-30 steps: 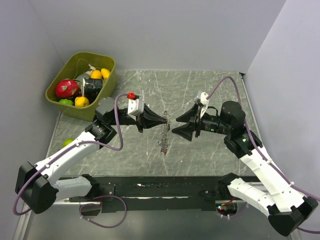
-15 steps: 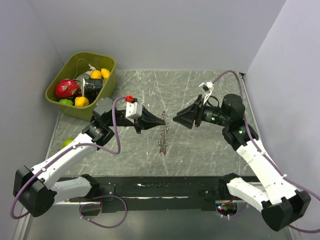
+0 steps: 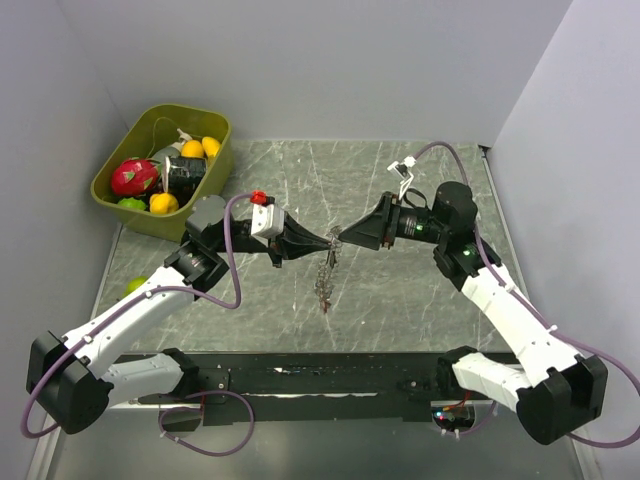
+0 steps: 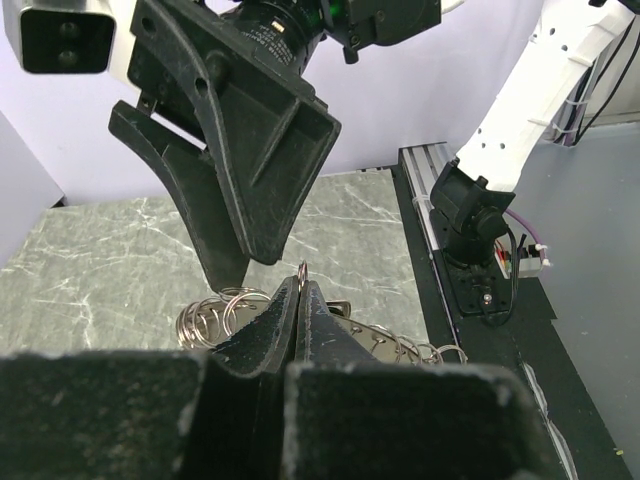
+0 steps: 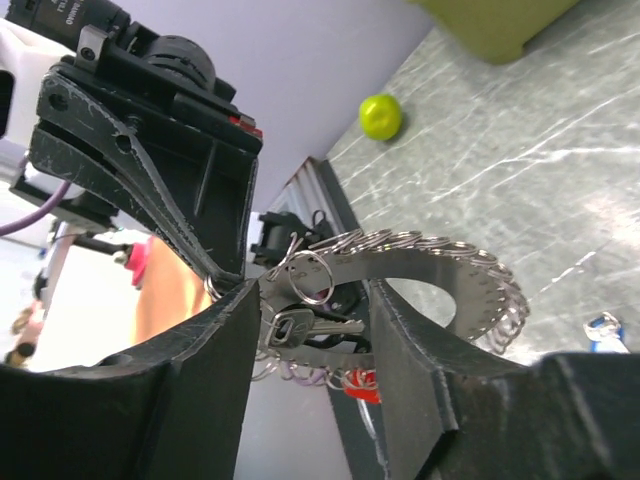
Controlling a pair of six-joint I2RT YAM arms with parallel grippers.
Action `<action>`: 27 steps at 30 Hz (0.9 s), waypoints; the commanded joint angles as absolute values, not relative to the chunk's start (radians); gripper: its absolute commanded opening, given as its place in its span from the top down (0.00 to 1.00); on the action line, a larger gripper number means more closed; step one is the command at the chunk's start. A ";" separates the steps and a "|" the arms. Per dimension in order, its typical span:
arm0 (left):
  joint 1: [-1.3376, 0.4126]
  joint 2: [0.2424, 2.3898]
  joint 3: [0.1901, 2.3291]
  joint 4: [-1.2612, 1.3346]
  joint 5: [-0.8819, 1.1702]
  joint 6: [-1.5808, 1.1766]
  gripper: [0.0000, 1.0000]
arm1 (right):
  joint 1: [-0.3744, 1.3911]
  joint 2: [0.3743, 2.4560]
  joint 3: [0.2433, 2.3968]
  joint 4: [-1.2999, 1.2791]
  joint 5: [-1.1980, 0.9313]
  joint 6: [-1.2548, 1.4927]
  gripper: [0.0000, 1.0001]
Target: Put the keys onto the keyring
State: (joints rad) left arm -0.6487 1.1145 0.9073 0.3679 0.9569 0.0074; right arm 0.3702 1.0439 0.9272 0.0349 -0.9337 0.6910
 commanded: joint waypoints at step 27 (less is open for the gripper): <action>-0.644 1.095 0.934 0.433 0.985 0.011 0.99 | 0.365 1.138 0.824 0.465 -1.052 1.002 0.62</action>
State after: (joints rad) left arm -0.6487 1.1145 0.9073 0.3683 0.9627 0.0071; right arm 0.3702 1.1217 0.8280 0.3473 -1.0210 0.9504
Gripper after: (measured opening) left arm 0.023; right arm 0.380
